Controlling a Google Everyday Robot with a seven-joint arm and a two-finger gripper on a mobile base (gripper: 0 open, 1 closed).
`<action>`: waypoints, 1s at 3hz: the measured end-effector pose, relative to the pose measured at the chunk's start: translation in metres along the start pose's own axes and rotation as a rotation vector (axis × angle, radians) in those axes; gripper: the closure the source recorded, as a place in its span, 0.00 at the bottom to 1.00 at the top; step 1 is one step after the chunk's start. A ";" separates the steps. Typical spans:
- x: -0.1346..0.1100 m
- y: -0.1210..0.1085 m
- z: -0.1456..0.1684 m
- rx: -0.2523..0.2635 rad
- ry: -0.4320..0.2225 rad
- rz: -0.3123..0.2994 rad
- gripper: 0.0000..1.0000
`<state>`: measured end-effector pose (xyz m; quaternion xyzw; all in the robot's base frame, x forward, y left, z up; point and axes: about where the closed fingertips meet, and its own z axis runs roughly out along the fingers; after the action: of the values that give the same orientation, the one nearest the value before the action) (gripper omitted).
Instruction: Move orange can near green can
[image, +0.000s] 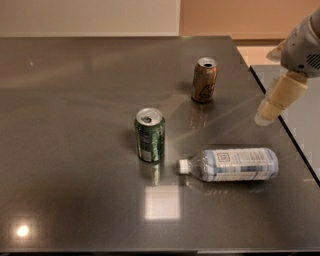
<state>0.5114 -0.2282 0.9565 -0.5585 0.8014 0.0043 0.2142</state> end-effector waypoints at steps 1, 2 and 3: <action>-0.012 -0.026 0.018 0.023 -0.059 0.023 0.00; -0.028 -0.046 0.040 0.027 -0.117 0.050 0.00; -0.042 -0.065 0.065 0.017 -0.167 0.087 0.00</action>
Offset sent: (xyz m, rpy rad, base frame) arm 0.1007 0.0300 -0.0283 0.1926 -0.0764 -0.0489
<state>0.6034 -0.1990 0.9272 -0.5189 0.8043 0.0536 0.2847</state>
